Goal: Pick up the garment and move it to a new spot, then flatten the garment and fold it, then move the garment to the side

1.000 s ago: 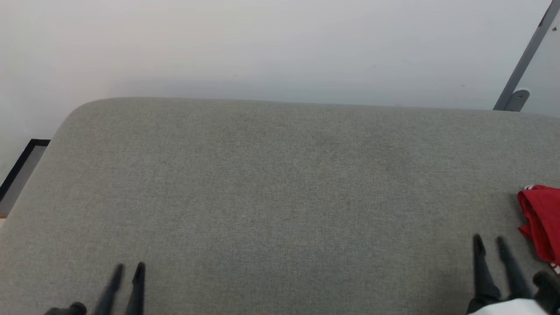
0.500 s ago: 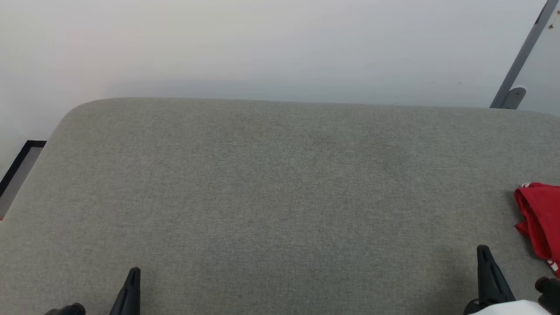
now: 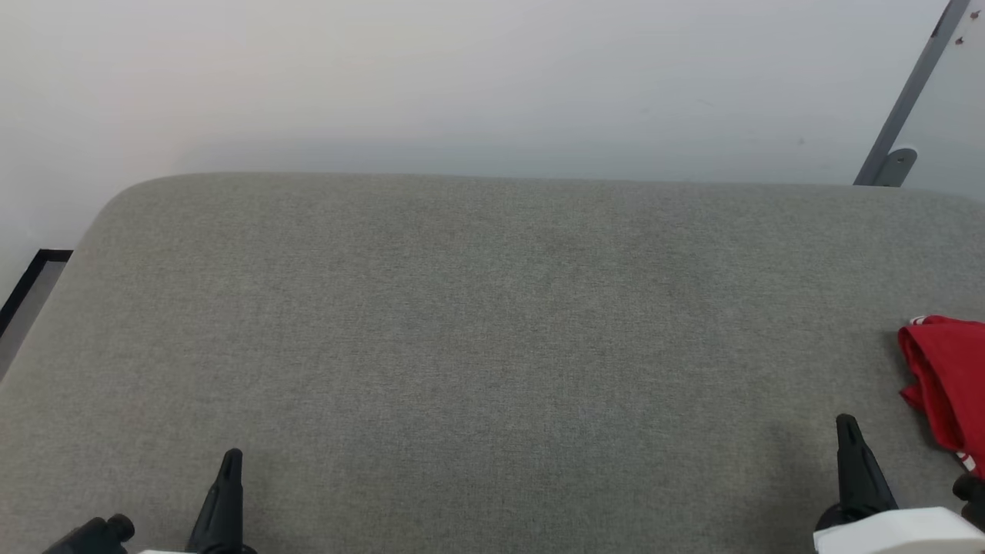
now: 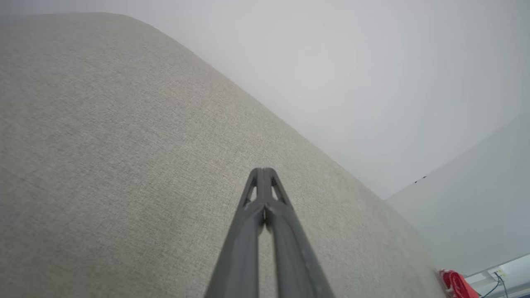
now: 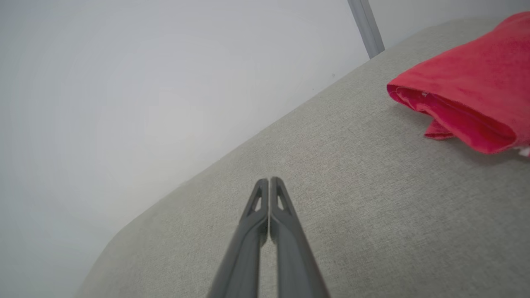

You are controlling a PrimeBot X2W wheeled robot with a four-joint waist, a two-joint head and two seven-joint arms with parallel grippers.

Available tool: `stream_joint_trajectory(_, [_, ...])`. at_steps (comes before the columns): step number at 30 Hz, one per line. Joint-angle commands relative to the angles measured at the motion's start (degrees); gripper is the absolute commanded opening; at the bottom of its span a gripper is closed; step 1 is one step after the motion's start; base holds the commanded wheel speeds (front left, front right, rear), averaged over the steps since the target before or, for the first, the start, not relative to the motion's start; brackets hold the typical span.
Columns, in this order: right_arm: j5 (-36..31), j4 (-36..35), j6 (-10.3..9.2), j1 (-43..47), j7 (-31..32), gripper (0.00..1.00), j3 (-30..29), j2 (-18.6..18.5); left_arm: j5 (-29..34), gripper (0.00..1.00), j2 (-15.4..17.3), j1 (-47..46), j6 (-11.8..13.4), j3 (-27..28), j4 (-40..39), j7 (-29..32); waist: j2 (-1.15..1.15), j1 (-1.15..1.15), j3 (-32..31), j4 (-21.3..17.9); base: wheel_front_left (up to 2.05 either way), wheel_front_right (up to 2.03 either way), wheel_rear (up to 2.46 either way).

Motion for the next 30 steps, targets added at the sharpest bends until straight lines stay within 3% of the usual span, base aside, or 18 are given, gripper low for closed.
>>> stream_joint_trajectory(1, [1.5,-0.5,0.01,-1.6,0.4,0.00,0.2,-0.4,-1.3,0.00,0.3,-1.6,0.0,0.6,-0.5,0.3,0.00,0.00,0.0,0.0,0.00,0.00,0.00])
stream_joint_trajectory(30, [22.0,1.1,0.01,-5.5,5.2,0.00,1.0,-0.6,-18.6,0.00,-2.6,-6.5,0.1,3.2,1.2,5.8,0.00,0.00,0.4,-1.5,0.00,0.00,0.00])
